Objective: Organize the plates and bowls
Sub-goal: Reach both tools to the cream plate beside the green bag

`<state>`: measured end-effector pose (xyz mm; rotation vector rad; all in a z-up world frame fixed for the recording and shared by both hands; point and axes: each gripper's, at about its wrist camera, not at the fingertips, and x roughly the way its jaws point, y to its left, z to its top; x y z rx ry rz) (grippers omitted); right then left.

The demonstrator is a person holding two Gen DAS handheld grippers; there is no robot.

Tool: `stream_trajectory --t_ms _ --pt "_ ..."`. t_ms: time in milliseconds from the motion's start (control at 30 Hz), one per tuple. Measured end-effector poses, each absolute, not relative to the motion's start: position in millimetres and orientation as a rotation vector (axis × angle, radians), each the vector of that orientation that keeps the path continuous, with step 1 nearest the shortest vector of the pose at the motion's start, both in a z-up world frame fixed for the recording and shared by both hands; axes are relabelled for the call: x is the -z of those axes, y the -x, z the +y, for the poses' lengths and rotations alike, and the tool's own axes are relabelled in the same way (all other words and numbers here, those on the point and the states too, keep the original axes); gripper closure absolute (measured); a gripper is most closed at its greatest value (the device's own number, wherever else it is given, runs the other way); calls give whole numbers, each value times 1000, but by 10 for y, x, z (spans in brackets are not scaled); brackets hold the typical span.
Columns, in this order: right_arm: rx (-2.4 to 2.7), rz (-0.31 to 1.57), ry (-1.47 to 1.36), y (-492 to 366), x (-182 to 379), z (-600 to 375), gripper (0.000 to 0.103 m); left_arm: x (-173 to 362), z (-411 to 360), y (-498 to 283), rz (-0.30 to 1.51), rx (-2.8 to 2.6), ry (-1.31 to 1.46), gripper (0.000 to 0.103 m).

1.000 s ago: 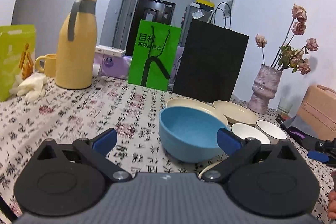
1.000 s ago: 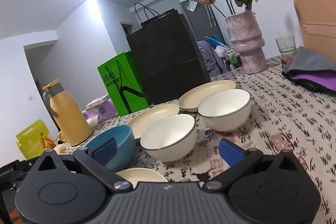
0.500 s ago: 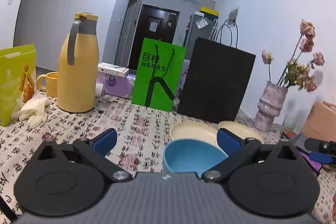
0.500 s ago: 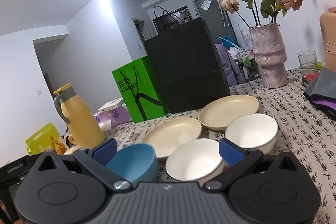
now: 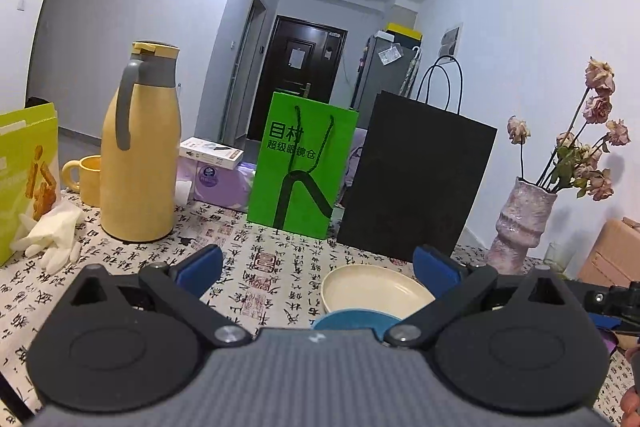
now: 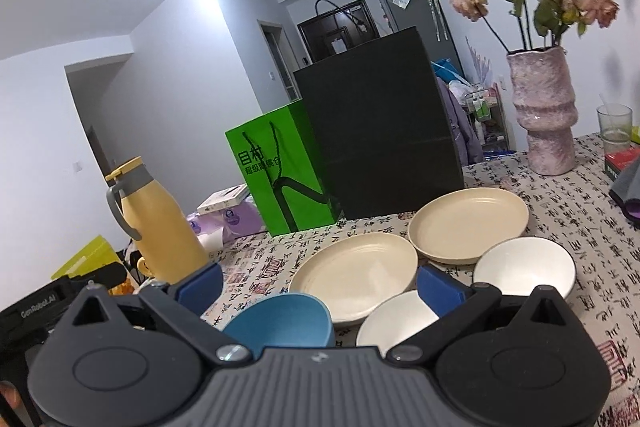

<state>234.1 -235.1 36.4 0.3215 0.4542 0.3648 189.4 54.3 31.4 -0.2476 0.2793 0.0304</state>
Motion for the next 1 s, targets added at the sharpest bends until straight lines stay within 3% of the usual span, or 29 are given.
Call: stream_trajectory --t_ms 1000 --pt "-297 615 -367 -3635 -175 -2154 0 -401 704 -3304 453 -11 348 0"
